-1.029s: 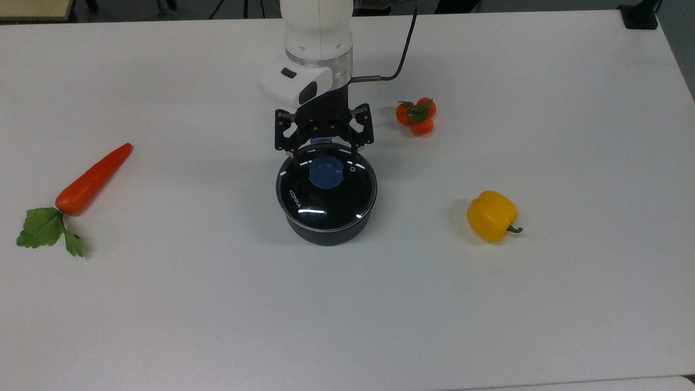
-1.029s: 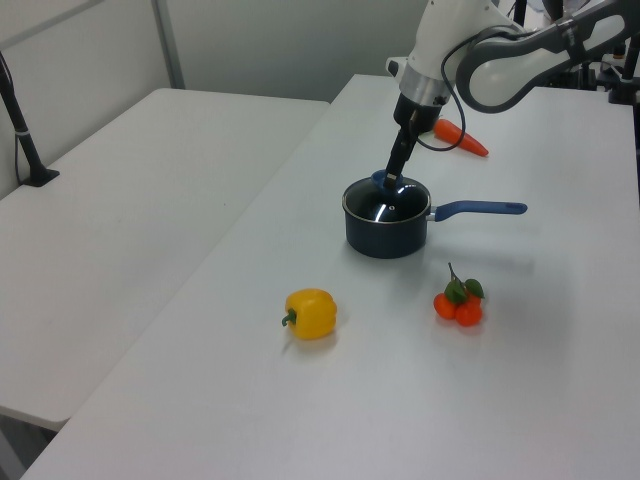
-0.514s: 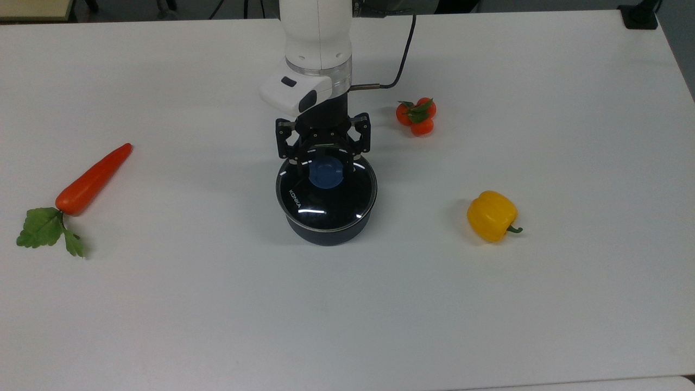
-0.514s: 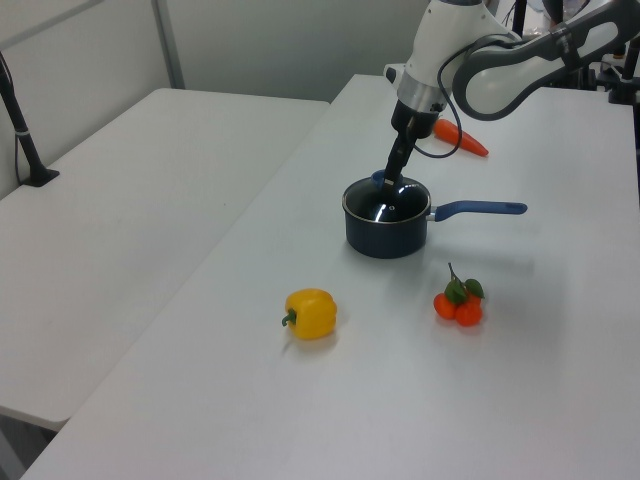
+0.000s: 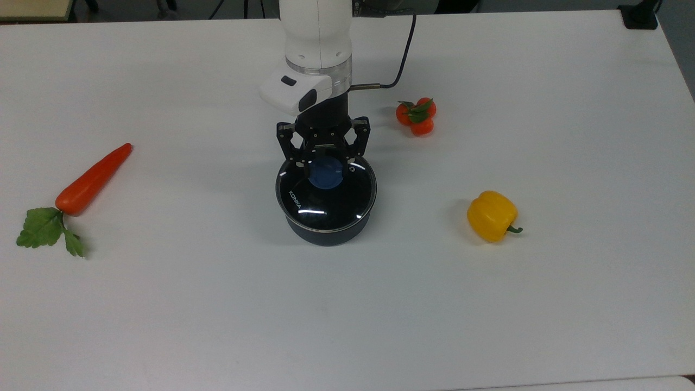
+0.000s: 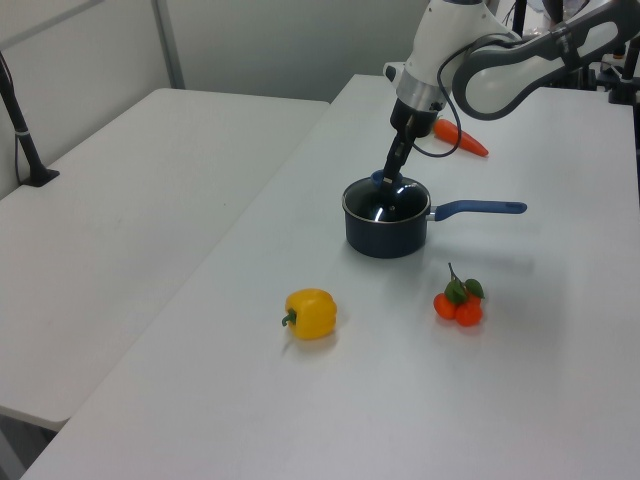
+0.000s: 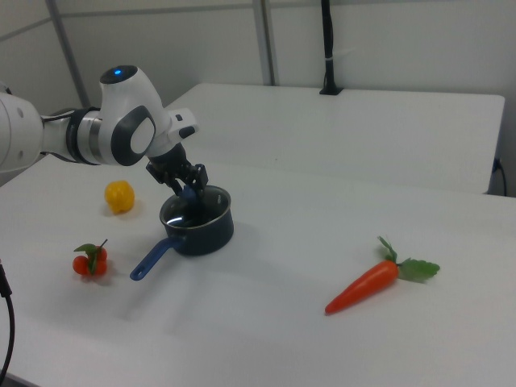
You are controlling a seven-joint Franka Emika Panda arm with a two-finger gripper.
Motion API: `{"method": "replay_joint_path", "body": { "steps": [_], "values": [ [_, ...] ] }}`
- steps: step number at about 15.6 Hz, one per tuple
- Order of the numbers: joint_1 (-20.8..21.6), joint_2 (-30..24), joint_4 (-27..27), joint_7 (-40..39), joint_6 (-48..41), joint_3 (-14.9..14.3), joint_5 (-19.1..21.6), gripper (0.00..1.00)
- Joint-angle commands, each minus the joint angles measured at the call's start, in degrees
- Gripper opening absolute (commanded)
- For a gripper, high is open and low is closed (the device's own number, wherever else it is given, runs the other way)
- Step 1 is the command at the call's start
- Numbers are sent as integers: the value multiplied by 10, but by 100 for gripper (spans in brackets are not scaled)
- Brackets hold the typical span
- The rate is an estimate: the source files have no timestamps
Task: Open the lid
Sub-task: 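Lift the glass lid off the saucepan and carry it beside the pot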
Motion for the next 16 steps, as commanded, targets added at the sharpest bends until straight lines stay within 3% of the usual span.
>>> {"method": "replay_joint_path", "body": {
  "steps": [1, 7, 12, 16],
  "values": [
    [3, -8, 0, 1, 8, -3, 8, 39],
    [-2, -56, 0, 11, -36, -8, 9, 38],
    [-47, -100, -9, 2, -93, -8, 8, 38],
    [-92, -148, -83, -18, -98, -8, 1, 38]
  ]
}}
